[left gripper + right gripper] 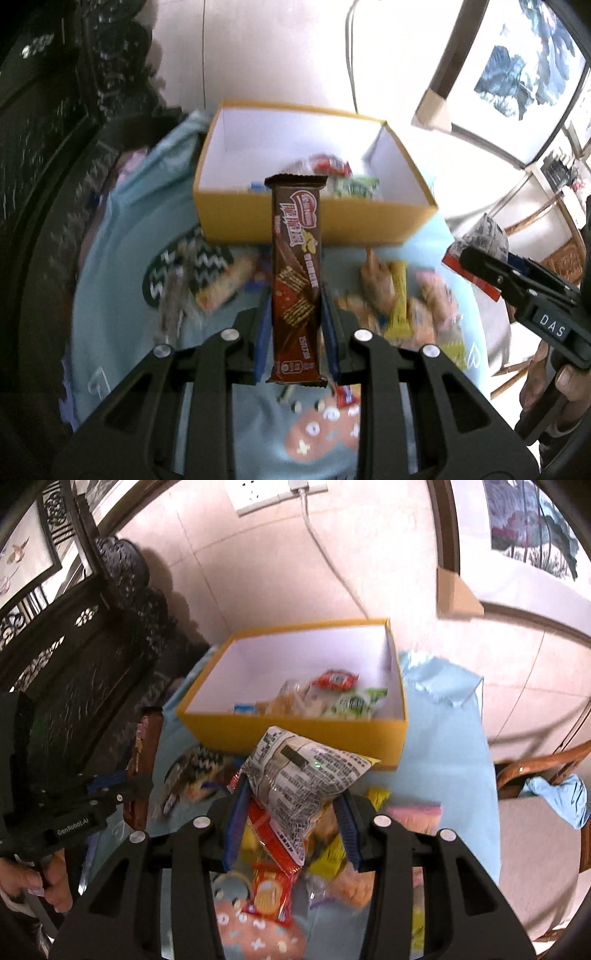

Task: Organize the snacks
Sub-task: 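Carry both packs over the yellow box and open both tools, then withdraw both open tools from the box back over the snack pile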

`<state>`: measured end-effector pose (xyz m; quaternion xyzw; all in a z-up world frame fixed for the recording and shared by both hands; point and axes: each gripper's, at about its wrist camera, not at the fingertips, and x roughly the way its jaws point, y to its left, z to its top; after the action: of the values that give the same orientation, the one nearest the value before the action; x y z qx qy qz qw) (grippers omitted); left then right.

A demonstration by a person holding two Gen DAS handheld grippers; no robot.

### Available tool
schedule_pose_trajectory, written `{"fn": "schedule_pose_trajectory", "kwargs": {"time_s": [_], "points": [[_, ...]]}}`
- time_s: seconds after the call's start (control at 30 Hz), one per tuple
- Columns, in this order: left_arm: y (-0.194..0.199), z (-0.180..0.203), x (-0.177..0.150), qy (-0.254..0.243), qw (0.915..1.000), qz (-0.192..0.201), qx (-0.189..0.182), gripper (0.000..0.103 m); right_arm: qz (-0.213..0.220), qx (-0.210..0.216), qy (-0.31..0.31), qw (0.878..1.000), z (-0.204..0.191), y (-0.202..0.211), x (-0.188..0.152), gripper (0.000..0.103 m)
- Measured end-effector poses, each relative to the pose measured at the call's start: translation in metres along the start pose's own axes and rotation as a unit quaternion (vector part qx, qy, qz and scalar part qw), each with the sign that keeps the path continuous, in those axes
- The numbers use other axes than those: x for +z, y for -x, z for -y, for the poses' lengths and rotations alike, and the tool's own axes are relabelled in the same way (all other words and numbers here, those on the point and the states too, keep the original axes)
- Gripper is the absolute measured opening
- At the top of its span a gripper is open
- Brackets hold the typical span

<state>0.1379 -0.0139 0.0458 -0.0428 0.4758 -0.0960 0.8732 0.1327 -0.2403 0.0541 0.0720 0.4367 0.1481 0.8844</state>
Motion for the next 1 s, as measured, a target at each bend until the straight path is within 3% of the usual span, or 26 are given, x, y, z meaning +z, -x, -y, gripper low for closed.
{"fn": "schedule_pose_trajectory", "kwargs": {"time_s": [0.27,0.53,0.57,0.63,0.9,1.0], "points": [[-0.015,-0.009,0.06,0.008,0.9991,0.038,0.015,0.025,0.031,-0.013,-0.004,0.999,0.013,-0.02,0.051,0.045],[-0.08,-0.002,0.121,0.006,0.9999,0.014,0.006,0.028,0.007,-0.027,-0.04,0.999,0.033,-0.089,0.091,0.048],[-0.089,-0.002,0.126,0.016,0.9998,0.012,-0.002,0.056,-0.007,-0.032,-0.047,0.998,0.035,-0.104,0.093,0.053],[-0.103,-0.003,0.13,0.035,0.9993,0.008,0.01,0.101,-0.044,-0.051,-0.059,0.996,0.041,-0.126,0.092,0.062],[-0.115,-0.011,0.103,0.048,0.9986,-0.016,0.017,0.101,-0.05,-0.034,-0.095,0.994,0.055,-0.125,0.06,0.063],[-0.106,-0.018,0.09,0.06,0.9979,-0.018,0.017,0.101,-0.033,-0.031,-0.091,0.995,0.055,-0.109,0.052,0.063]]}}
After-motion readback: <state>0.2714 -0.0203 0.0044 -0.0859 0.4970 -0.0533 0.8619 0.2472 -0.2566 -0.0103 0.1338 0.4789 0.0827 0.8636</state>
